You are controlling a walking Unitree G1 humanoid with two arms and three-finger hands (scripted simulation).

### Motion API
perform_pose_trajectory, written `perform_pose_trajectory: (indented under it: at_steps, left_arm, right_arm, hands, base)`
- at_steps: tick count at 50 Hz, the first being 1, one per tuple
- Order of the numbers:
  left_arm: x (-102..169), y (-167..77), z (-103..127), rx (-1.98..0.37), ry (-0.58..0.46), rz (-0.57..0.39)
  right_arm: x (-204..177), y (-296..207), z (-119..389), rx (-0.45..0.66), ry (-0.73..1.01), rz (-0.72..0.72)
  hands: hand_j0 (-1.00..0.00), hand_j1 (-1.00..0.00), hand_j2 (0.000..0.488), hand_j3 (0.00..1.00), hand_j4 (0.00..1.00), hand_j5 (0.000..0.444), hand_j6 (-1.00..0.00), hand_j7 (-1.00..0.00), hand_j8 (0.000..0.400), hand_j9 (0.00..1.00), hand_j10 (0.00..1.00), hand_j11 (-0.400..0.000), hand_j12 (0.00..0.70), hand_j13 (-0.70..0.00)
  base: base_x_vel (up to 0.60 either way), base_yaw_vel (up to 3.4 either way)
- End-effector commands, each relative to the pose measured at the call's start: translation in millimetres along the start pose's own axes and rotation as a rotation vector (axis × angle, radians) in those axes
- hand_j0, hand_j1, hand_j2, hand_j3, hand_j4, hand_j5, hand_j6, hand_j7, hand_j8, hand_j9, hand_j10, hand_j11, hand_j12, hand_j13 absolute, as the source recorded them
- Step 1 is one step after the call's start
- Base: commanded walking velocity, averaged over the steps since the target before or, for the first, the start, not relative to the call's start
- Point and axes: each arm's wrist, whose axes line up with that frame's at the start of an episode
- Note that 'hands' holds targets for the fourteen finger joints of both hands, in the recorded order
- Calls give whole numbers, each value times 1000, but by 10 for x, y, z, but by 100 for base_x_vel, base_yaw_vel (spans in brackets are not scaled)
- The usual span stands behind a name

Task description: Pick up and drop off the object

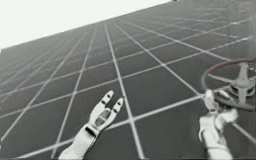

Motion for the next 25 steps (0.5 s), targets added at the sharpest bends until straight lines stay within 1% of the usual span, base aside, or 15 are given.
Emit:
perform_pose_trajectory:
  at_steps: [1,25]
  left_arm:
    - [-36,49,18,-24,-14,-6]
    - [-36,49,18,-24,-14,-6]
  right_arm:
    - [-59,167,99,5,-43,61]
    - [-59,167,99,5,-43,61]
  hands:
    - [0,0,0,1000,1000,0,0,0,0,1000,1000,-400,0,-700]
    - [0,0,0,1000,1000,0,0,0,0,1000,1000,-400,0,-700]
  base:
    - [31,-65]
    - [31,-62]
